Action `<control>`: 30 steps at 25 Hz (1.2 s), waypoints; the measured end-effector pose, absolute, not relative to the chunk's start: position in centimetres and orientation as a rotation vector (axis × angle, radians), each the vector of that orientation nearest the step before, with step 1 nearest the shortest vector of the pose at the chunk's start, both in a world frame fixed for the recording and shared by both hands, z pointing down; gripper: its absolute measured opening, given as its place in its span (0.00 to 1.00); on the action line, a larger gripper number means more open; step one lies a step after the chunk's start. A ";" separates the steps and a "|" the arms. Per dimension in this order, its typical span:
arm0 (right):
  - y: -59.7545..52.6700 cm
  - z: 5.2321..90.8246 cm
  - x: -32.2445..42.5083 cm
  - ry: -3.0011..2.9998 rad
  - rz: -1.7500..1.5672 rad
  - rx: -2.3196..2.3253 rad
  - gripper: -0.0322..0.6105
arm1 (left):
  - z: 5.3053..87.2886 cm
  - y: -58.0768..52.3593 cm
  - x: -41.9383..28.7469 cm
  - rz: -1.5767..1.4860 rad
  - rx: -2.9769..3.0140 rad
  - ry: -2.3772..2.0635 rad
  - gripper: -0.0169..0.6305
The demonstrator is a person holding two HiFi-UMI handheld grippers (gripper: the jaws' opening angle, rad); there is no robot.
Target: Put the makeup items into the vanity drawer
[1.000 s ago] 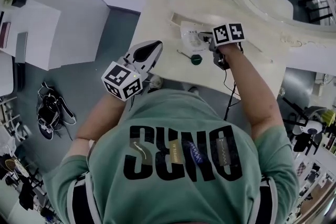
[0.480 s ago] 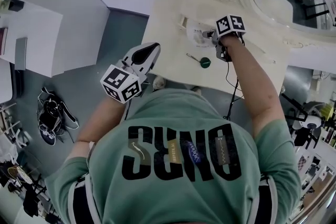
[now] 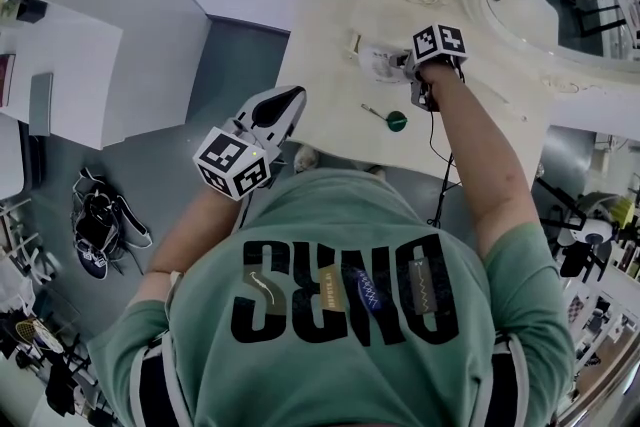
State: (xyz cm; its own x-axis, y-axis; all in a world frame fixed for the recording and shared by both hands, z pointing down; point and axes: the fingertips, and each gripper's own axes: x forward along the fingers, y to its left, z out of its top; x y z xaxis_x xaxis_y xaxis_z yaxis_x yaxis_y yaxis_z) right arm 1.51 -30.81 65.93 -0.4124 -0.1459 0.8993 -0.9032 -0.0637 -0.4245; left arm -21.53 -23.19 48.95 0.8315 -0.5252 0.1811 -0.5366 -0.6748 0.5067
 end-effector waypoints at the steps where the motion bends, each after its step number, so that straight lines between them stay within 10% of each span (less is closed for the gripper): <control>1: -31.0 66.0 1.5 -1.578 1.536 1.149 0.07 | 49.0 -23.2 -21.5 0.028 2.453 -0.776 0.02; 16: -31.6 65.3 1.8 -1.639 1.468 1.253 0.32 | 49.4 -23.5 -22.1 0.029 2.439 -0.782 0.02; 30: -28.6 64.2 -0.2 -1.719 0.724 1.056 0.26 | 49.3 -23.2 -21.7 0.039 2.446 -0.753 0.02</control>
